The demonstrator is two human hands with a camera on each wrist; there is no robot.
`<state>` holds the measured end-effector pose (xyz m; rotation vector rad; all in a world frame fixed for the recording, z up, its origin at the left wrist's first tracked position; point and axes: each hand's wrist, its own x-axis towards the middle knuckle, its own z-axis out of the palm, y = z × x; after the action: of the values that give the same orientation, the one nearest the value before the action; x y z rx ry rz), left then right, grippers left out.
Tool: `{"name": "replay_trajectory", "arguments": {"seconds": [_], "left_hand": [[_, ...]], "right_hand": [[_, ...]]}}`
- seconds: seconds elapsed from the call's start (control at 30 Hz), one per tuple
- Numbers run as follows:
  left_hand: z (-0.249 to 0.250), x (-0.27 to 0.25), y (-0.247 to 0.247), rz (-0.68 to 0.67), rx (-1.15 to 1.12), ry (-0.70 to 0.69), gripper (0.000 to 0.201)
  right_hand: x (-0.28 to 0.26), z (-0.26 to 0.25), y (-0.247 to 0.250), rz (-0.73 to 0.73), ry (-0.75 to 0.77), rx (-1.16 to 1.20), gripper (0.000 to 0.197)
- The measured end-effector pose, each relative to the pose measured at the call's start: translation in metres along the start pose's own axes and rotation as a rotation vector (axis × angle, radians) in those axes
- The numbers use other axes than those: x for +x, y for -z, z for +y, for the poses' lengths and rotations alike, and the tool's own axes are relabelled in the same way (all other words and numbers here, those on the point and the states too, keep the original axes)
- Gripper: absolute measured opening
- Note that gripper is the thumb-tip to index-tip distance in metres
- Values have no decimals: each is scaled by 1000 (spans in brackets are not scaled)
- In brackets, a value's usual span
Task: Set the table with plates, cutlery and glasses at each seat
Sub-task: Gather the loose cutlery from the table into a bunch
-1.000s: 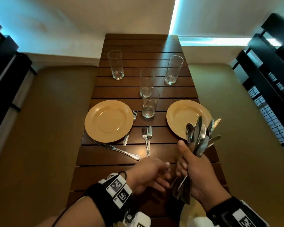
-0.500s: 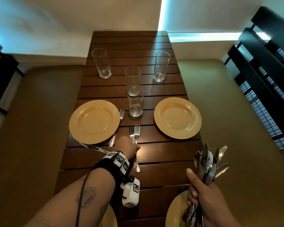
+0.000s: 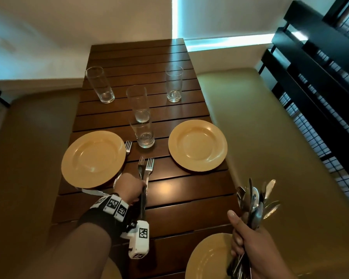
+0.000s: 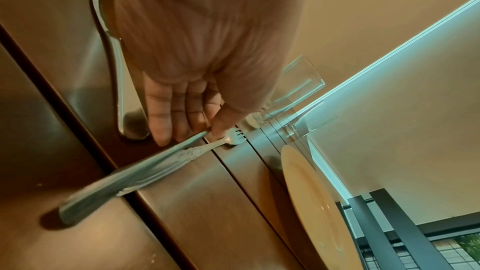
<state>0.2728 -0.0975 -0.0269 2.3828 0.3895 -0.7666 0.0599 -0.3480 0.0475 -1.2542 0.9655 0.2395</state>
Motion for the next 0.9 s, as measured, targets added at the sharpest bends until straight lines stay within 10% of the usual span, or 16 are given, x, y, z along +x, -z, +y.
{"name": "replay_trajectory", "arguments": {"seconds": [0.5,0.9], "left_hand": [[25,11,-12,117,222,38,26],[37,-33,-2,20,263,-156,21]], "right_hand": [[6,-14,13,-77,-29,-30,65],[10,-8,-6,-123,-121,198,39]]}}
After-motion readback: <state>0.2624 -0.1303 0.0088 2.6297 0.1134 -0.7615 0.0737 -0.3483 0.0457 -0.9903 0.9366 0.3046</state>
